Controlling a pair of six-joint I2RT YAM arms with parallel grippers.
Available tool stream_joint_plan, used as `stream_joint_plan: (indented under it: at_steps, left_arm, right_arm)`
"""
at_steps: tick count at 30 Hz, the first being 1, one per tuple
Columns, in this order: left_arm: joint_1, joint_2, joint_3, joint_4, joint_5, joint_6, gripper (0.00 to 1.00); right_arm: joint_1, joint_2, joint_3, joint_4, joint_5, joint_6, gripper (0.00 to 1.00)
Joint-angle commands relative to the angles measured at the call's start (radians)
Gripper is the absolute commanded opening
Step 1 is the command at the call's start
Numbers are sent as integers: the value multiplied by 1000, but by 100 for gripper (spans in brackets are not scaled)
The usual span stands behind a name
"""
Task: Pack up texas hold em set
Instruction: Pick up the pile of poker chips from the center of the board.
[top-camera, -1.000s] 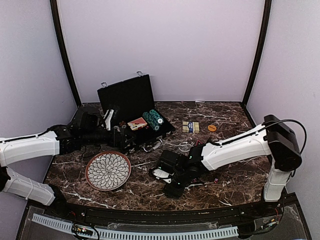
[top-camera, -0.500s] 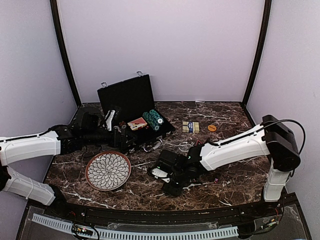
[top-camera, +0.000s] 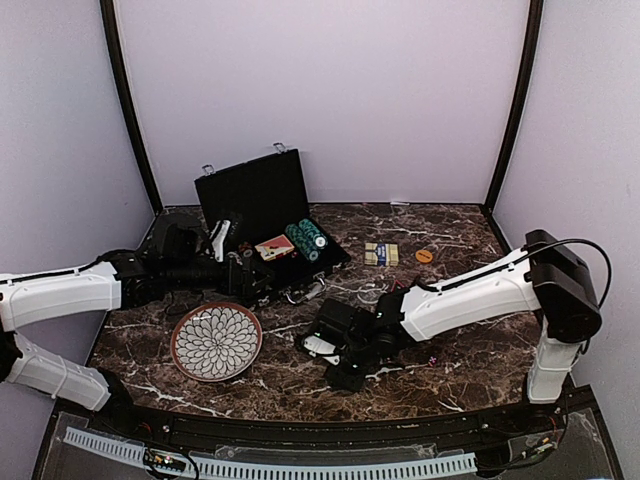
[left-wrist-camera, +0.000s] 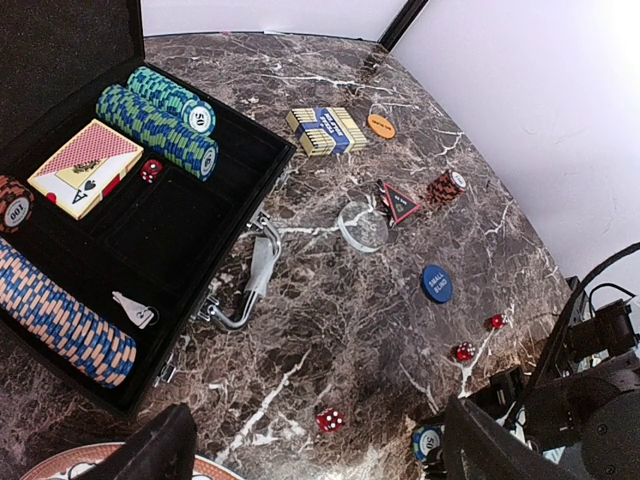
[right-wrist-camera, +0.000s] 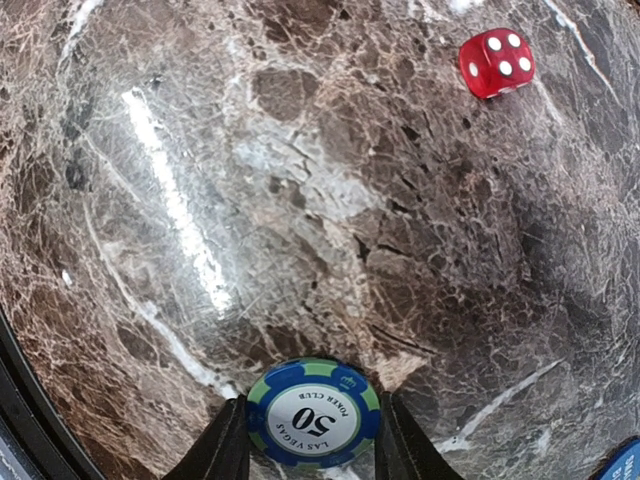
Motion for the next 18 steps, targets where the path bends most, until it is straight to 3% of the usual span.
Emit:
stream_joint_plan:
  at_steps: [1, 12, 18]
  left_arm:
    - [7, 12, 3, 7, 10, 8, 88]
    - [7, 38, -6, 42, 50, -14, 88]
    - [6, 89, -16, 107, 149, -84, 87]
  right_arm:
    - [4, -53, -16, -22, 1, 3, 30]
    - [-54, -201, -28, -12, -24, 14, 27]
    - [-87, -269, -34, -2, -25, 21, 27]
